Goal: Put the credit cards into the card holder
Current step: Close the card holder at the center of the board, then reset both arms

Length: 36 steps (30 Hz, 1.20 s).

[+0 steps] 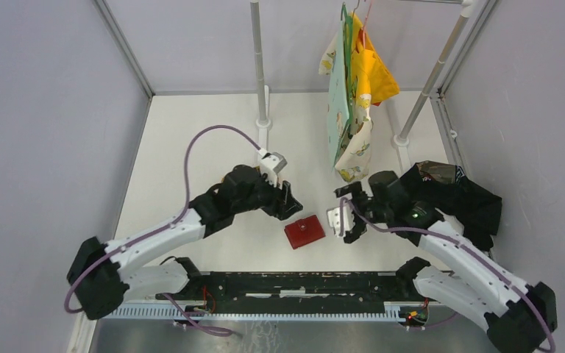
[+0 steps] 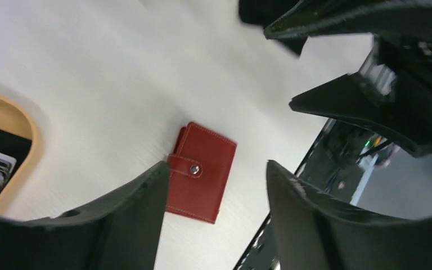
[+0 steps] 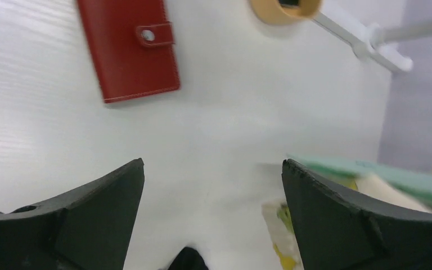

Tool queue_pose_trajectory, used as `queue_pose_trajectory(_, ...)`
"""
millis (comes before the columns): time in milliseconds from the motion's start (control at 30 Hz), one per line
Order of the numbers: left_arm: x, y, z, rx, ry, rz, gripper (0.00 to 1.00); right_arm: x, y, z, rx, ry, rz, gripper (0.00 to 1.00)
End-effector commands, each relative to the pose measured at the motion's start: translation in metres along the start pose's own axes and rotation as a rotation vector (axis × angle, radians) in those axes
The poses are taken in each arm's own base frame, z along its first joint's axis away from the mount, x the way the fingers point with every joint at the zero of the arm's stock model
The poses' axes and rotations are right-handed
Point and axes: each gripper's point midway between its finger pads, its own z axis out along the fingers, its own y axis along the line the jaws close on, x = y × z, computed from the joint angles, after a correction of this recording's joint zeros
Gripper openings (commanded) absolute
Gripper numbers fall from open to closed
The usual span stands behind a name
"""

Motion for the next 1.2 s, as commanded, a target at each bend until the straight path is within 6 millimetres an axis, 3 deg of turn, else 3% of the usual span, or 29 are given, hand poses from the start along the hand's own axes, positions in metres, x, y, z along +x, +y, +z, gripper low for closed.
queue_pose_trajectory(0, -0.056, -0.013, -0.046, 0.000, -0.321, -0.022, 0.81, 0.002, -0.041, -0.039, 0.249, -0.082, 0.236, 0.98)
queue_pose_trajectory(100, -0.071, -0.014, -0.069, -0.016, -0.417, -0.051, 0.99, 0.019, -0.072, -0.069, 0.467, -0.035, 0.477, 0.98)
queue_pose_trajectory(233, -0.079, -0.006, -0.086, -0.092, -0.443, -0.110, 1.00, 0.021, -0.089, -0.090, 0.584, -0.054, 0.610, 0.98)
queue_pose_trajectory(400, -0.085, -0.001, -0.116, -0.165, -0.470, -0.166, 1.00, 0.004, -0.095, -0.096, 0.520, -0.084, 0.595, 0.98)
queue_pose_trajectory(533, -0.091, 0.005, -0.144, -0.216, -0.546, -0.230, 1.00, -0.014, -0.106, -0.108, 0.560, -0.168, 0.735, 0.98)
queue_pose_trajectory(633, -0.093, 0.007, -0.161, -0.233, -0.594, -0.252, 1.00, -0.014, -0.119, -0.122, 0.661, -0.187, 0.857, 0.98)
queue_pose_trajectory(933, -0.088, 0.011, -0.179, -0.302, -0.540, -0.240, 1.00, -0.019, -0.134, -0.150, 0.751, -0.152, 0.857, 0.98)
queue_pose_trajectory(1167, -0.091, 0.009, -0.181, -0.305, -0.528, -0.170, 1.00, -0.015, -0.130, -0.152, 0.752, -0.134, 0.855, 0.98)
